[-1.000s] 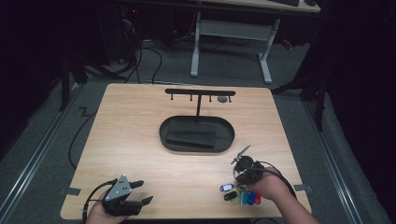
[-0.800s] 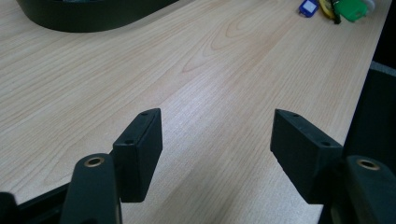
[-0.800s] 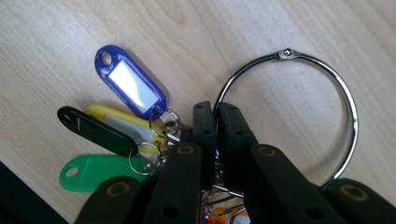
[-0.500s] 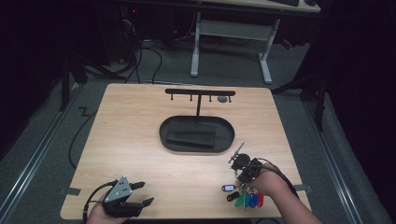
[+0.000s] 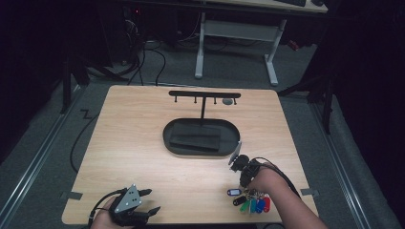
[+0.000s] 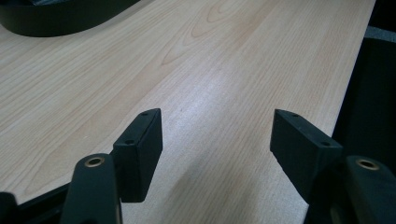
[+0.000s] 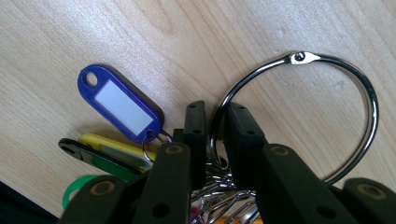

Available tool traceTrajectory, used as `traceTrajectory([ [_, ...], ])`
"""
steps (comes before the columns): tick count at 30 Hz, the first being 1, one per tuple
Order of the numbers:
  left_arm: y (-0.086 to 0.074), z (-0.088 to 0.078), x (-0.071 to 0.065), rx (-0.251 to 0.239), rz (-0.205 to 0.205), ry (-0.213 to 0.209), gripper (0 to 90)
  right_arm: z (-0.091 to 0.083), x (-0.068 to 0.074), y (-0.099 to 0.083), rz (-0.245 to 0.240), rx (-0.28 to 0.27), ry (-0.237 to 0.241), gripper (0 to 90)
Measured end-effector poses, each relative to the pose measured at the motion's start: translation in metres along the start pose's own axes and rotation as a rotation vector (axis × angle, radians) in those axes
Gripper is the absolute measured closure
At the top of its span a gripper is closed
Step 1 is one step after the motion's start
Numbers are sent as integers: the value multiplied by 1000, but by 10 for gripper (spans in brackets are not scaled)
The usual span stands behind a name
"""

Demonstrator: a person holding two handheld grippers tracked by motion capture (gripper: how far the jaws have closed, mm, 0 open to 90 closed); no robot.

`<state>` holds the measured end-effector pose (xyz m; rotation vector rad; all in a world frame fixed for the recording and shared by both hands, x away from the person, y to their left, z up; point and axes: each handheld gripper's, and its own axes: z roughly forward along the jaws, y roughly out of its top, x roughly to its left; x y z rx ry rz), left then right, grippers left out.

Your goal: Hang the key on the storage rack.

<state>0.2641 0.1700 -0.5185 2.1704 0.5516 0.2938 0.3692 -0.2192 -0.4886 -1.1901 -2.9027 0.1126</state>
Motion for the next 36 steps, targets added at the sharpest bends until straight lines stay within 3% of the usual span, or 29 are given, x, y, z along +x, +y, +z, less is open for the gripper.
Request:
traceTrajectory([
  [2, 0, -1, 0, -3, -3, -3, 350, 0, 1, 1, 1, 3, -5, 859],
  [10, 0, 0, -2, 4, 6, 2, 352, -3, 10, -2, -89, -7, -68, 872],
  [15, 0, 2, -1, 12, 9, -1, 354, -34, 15, -11, -99, -78, -29, 872],
  [20, 0, 4, -2, 20, 19, -3, 355, -61, 24, -18, -116, -147, -39, 873],
  [25, 0, 5, -4, 33, 32, -7, 355, -75, 25, -22, -102, -195, -47, 874],
  [36, 0, 5, -3, 32, 32, -5, 355, -79, 7, -22, -52, -183, -63, 874],
])
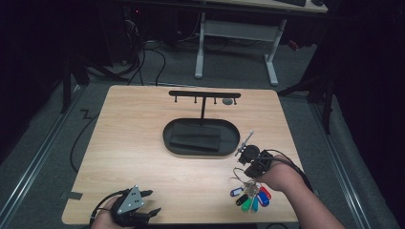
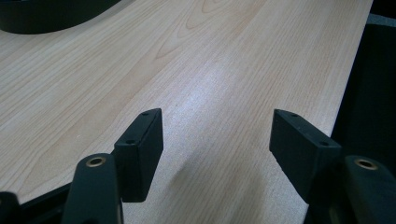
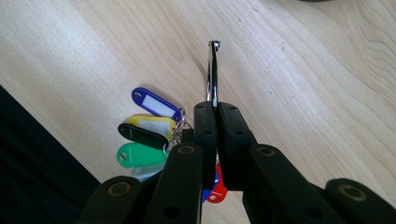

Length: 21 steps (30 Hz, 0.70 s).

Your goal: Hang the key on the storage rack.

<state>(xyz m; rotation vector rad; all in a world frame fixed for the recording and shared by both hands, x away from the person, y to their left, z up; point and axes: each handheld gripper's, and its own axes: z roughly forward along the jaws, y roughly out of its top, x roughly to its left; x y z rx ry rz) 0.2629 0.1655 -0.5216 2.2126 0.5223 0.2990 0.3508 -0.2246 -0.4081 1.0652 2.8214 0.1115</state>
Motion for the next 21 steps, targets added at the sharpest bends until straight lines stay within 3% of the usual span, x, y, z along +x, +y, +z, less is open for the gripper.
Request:
traceTrajectory([
  [9, 1, -1, 0, 0, 2, 0, 355, 1, 0, 3, -2, 24, -4, 873],
  [21, 1, -5, 1, -33, -16, 31, 353, 3, -2, 2, -5, 39, -20, 874],
])
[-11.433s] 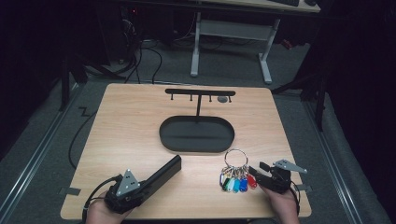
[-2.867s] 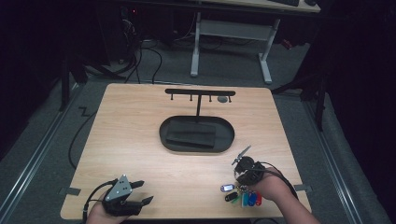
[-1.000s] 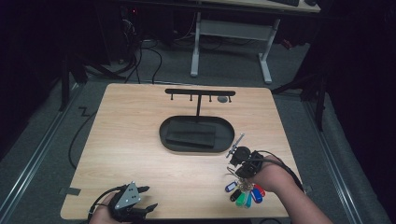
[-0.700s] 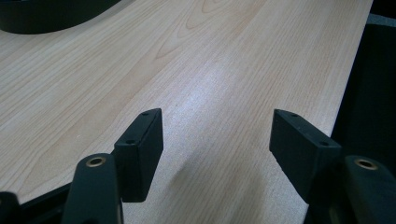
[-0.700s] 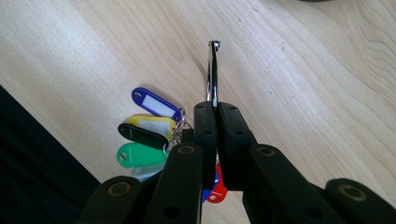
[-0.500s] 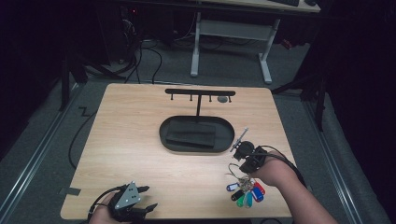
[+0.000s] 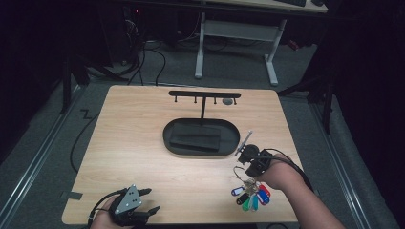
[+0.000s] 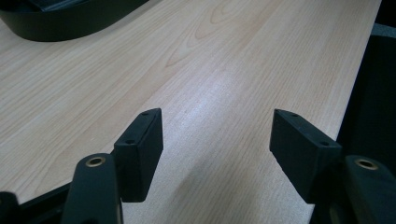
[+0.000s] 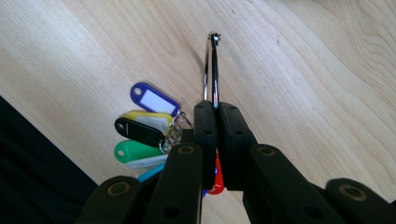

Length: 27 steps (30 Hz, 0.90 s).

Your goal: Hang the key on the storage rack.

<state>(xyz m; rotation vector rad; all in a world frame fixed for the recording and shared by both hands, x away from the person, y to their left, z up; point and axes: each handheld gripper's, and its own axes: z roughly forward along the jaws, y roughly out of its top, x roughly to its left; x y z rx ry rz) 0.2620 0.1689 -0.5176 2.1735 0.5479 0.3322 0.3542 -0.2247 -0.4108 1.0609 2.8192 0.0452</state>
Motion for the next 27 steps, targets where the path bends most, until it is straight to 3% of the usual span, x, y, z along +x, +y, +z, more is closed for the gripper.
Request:
traceTrajectory([
  [11, -3, -4, 6, -31, -36, 35, 349, -2, -4, 0, 5, -5, 0, 877],
  [16, -4, -4, 7, -34, -34, 39, 340, -14, -10, 0, 23, -24, 8, 878],
  [19, -4, -6, 7, -65, -36, 31, 334, -23, -14, -1, 23, -29, 0, 877],
  [27, -3, -10, 9, -88, -47, 64, 332, -46, -20, -1, 29, -52, -18, 877],
])
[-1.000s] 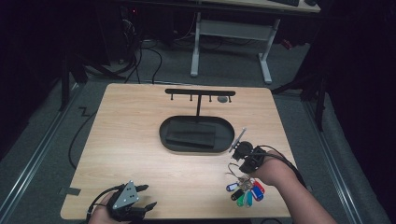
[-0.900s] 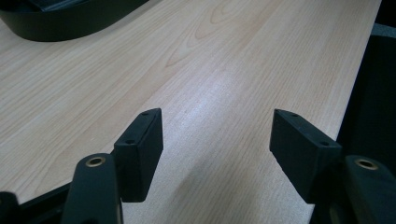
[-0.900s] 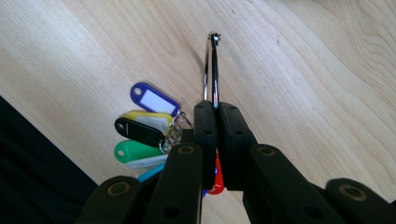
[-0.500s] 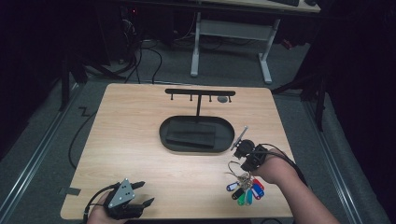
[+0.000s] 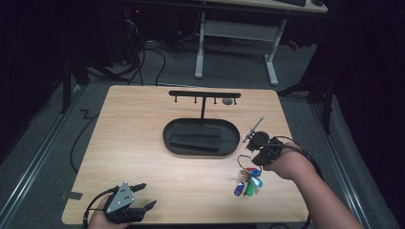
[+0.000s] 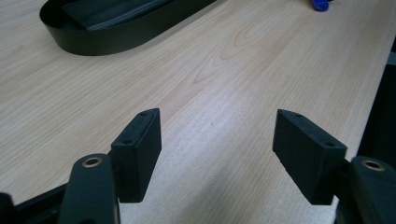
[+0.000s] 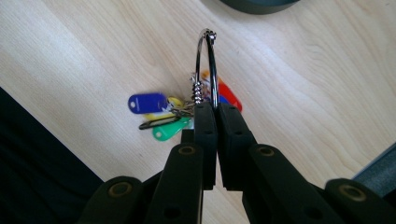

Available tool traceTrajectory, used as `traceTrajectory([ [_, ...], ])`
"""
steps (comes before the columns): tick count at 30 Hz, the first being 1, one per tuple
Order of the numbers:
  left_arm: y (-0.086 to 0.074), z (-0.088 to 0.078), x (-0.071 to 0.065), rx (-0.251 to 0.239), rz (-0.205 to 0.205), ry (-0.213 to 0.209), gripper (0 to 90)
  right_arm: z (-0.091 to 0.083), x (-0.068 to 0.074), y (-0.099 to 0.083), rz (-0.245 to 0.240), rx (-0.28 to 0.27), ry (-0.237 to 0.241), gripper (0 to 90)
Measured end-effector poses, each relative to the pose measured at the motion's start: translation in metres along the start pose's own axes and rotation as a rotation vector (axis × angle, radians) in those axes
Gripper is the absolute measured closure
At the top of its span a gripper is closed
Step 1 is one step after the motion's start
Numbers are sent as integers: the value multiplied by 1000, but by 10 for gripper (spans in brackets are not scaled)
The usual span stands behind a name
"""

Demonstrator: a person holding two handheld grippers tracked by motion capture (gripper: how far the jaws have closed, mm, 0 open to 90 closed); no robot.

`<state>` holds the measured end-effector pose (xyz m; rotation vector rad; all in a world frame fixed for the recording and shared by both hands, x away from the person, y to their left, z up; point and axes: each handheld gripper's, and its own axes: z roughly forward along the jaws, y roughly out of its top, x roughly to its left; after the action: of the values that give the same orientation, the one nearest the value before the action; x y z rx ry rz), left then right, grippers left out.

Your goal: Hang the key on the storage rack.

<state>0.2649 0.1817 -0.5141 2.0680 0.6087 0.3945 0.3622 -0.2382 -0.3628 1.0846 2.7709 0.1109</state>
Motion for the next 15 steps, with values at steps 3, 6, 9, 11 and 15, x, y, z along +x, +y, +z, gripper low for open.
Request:
traceTrajectory([
  [3, 0, 0, 2, 6, -9, 8, 327, -8, -3, 1, 8, -9, -2, 878],
  [6, -1, 0, 3, 12, -15, 12, 327, -15, -6, 2, 16, -20, -9, 878],
  [9, -1, 0, 3, 11, -14, 12, 327, -22, -9, 5, 23, -35, -14, 878],
  [11, -1, 0, 2, 11, -12, 11, 326, -27, -11, 7, 29, -40, -13, 878],
  [15, -1, 0, 2, 16, -8, 8, 327, -34, -16, 12, 39, -48, -14, 878],
])
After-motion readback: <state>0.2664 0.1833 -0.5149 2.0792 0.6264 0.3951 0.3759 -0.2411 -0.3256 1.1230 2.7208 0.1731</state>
